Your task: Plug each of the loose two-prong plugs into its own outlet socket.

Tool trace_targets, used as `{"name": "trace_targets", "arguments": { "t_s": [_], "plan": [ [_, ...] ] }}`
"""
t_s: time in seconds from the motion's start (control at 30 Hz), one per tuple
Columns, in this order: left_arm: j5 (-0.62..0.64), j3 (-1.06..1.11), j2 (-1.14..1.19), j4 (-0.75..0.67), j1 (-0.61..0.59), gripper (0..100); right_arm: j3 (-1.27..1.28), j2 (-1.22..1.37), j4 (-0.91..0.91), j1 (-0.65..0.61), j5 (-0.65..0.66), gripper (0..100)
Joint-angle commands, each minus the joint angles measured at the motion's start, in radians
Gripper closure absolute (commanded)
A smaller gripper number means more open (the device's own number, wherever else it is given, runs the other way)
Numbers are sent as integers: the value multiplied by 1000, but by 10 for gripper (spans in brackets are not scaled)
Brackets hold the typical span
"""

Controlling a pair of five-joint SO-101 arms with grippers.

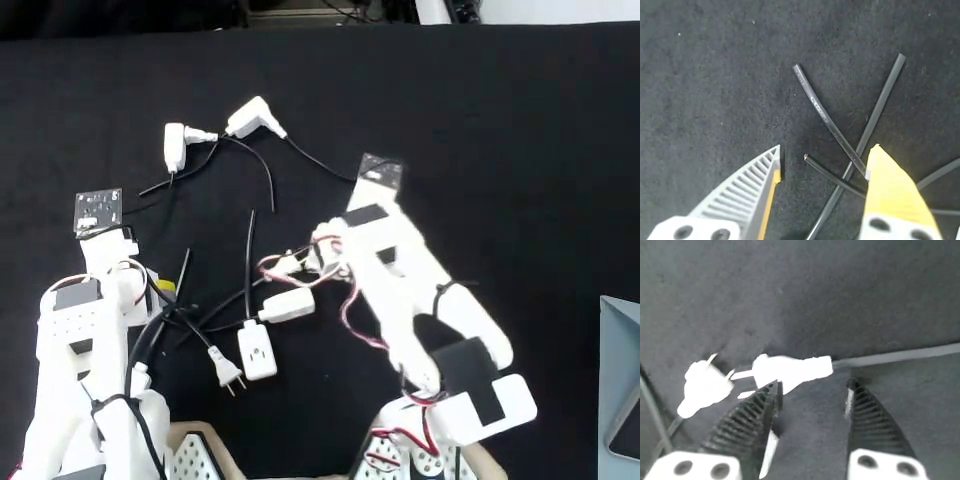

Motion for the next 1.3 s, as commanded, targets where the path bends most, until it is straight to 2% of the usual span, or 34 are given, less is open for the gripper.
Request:
{"name": "trace_targets", "arguments": {
  "t_s": [0.0,0.2,0.4,0.57,0.67,0.8,1.03,1.13,1.27],
  "plan": [
    [-12,-2,-23,-12,-10,726,-45,-21,-8,107,89,796],
    [-43,-2,-20,-11,-8,726,-53,-22,-12,196,215,796],
    [-43,-2,-17,-11,-8,726,-85,-35,97,166,213,797],
    [-43,-2,-15,-15,-8,726,-93,-156,226,153,213,798],
    [-43,-2,-15,-15,-8,726,-79,-232,255,157,215,845],
    [-43,-2,-15,-15,-8,726,-5,-245,206,157,221,991],
    [-44,13,-23,-17,-7,726,76,-116,121,161,242,956],
    [-44,13,-23,-17,-7,726,58,-48,71,218,245,956],
    [-44,13,-23,-17,-7,726,-24,47,6,321,330,956]
  ]
}}
